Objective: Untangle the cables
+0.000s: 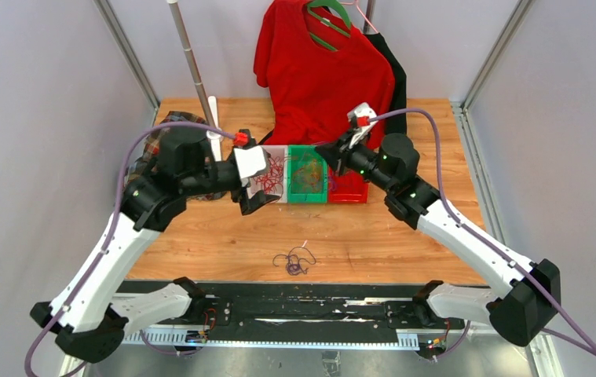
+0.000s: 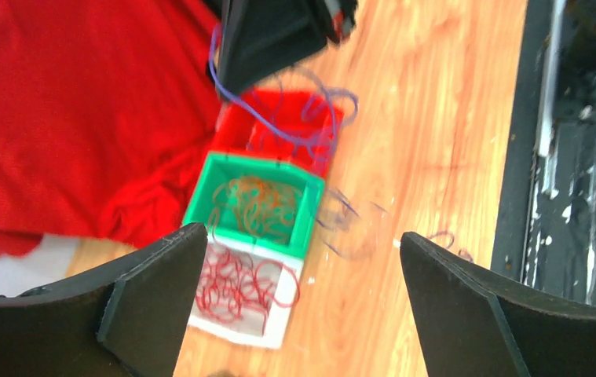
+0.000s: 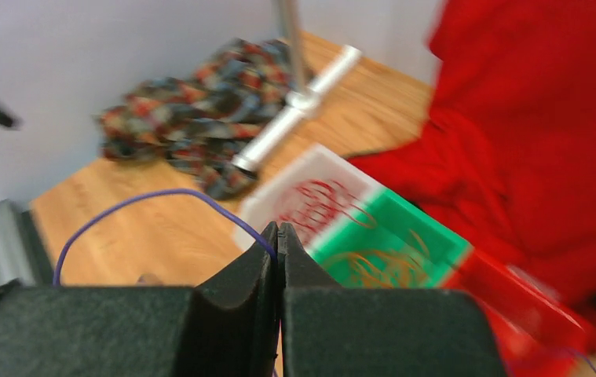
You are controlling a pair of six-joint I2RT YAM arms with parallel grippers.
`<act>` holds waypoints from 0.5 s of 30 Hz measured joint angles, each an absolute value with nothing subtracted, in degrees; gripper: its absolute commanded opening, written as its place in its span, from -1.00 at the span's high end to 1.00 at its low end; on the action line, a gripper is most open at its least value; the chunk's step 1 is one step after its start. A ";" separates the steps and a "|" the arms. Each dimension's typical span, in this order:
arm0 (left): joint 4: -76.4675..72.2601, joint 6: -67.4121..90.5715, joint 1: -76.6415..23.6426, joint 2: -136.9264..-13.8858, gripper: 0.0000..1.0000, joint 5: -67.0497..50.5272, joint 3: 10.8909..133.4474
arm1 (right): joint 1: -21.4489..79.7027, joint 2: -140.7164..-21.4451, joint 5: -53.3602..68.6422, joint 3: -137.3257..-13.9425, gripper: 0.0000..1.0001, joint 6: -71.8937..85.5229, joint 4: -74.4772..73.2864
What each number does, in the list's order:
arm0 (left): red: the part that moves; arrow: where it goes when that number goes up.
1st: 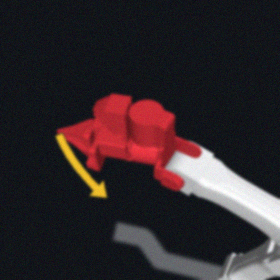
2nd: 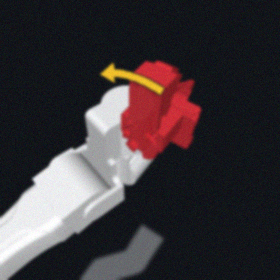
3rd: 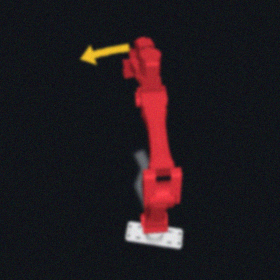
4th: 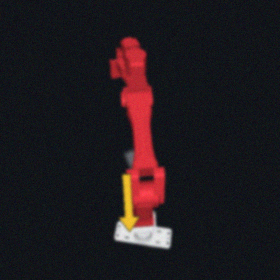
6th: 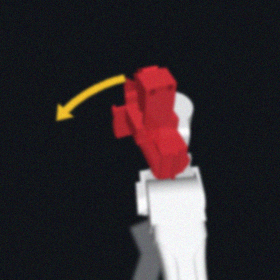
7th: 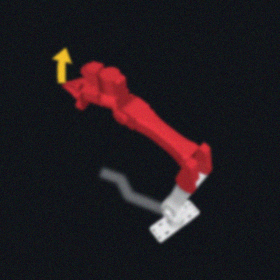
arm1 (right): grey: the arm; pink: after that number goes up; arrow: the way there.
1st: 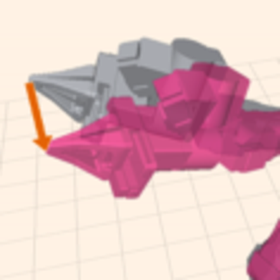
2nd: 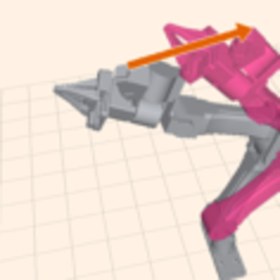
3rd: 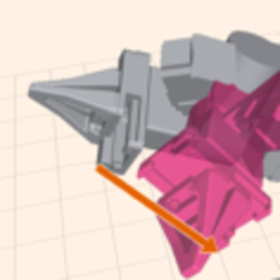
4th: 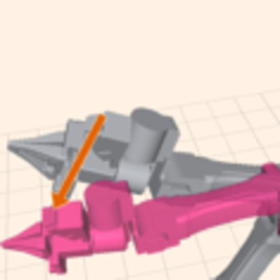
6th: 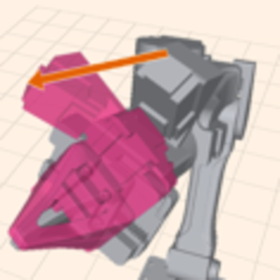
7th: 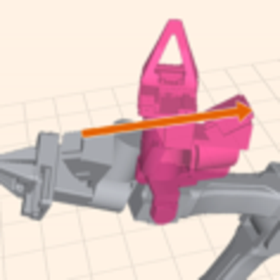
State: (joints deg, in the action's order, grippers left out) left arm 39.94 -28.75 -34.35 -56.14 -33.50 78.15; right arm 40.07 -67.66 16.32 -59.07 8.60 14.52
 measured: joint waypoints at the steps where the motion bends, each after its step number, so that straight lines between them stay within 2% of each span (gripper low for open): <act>1: 41.41 -29.34 -34.35 -57.71 -0.96 -31.81 78.76 | 37.85 -67.53 14.92 -57.91 0.99 8.93 13.98; 5: 47.92 -33.10 -34.37 -59.68 -0.96 -26.87 79.26 | 30.74 -68.10 10.17 -55.57 0.99 9.67 11.77; 9: 50.37 -35.99 -34.37 -55.86 -0.96 -24.18 75.99 | 24.40 -69.67 7.64 -55.59 0.99 11.14 11.55; 15: 52.73 -37.56 -34.37 -51.29 -0.96 -22.72 72.14 | 20.43 -75.02 3.22 -60.16 0.99 10.87 9.80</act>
